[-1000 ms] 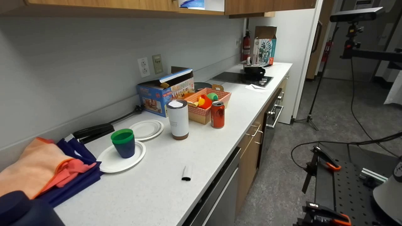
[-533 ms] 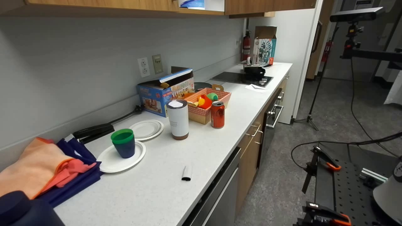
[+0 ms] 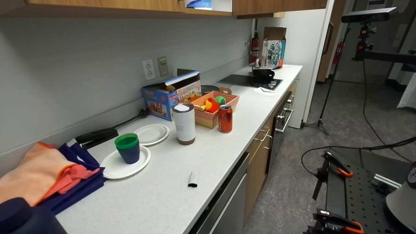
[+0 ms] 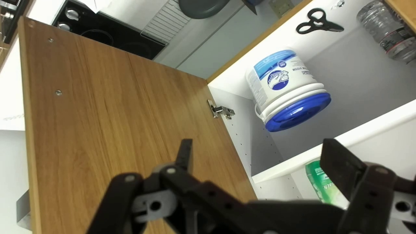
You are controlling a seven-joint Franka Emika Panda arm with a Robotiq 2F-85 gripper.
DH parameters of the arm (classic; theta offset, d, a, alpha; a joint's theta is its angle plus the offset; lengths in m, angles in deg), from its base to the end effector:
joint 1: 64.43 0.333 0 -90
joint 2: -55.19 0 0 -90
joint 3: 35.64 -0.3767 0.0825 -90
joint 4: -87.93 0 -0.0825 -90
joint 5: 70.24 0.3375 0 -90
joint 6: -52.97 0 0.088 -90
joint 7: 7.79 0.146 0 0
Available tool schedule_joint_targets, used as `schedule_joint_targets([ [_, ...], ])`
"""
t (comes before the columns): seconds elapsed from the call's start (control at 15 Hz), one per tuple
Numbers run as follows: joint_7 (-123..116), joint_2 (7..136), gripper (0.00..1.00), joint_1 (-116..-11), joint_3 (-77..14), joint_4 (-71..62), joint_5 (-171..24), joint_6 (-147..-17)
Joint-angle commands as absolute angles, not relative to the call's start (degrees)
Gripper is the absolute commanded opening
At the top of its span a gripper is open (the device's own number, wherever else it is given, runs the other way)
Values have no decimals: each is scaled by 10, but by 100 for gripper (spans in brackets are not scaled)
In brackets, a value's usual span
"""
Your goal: Open the right door of the cabinet above the basket
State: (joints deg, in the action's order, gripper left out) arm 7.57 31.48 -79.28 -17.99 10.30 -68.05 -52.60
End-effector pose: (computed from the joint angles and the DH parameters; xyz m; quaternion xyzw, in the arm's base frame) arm 0.2445 -0.2300 0.9453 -0.8189 0.3763 -0.4332 0.0148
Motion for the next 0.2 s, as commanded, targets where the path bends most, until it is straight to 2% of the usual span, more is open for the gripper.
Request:
schedule_joint_targets([
  [0.0,74,318,100,-795,-180,108,-678,-523],
  [0.13,74,318,100,-795,-180,108,-678,-523],
])
